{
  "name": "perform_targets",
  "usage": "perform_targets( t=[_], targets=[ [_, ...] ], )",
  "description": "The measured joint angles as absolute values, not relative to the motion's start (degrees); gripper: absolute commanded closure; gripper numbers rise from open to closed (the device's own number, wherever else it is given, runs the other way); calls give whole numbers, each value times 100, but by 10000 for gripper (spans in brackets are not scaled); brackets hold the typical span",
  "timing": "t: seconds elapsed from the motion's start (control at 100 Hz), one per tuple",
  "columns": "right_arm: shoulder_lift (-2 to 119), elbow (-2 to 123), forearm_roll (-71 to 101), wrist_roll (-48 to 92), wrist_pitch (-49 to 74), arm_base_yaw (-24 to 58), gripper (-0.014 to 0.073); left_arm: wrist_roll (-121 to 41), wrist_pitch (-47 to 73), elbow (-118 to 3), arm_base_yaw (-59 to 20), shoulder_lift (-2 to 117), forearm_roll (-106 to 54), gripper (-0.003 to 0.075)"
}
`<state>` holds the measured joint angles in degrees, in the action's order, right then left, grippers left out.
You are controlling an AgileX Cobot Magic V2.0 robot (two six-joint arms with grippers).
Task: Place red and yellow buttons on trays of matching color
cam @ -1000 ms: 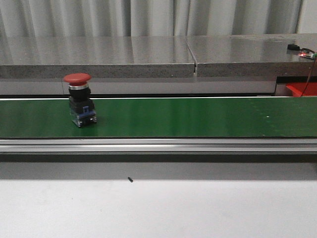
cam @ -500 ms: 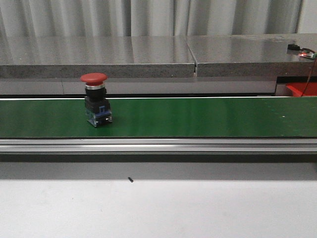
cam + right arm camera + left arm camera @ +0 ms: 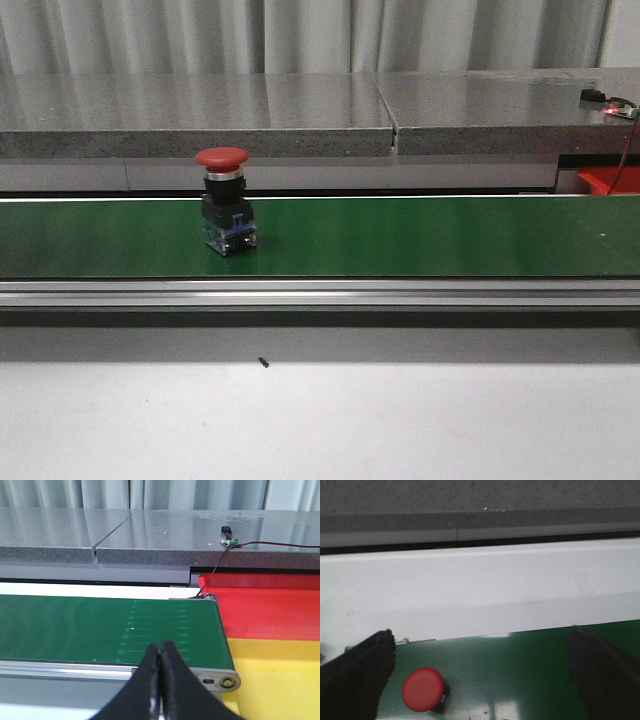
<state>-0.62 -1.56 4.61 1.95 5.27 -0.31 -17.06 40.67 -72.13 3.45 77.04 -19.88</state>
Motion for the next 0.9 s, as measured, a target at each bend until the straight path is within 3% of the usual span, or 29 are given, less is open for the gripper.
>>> perform_targets(
  t=[0.24,0.76,0.9],
  targets=[
    [-62,-156,461,195,527,-31,662,-1923,3311,-6131,-165,6331,-1992,60],
    [-62,-156,461,195,527,-31,662,-1920,2832,-3061,-190,2611,-2039,60],
    [-62,-156,461,195,527,-31,662,-1848,2832,-2564,-190,1922,-2048,115]
  ],
)
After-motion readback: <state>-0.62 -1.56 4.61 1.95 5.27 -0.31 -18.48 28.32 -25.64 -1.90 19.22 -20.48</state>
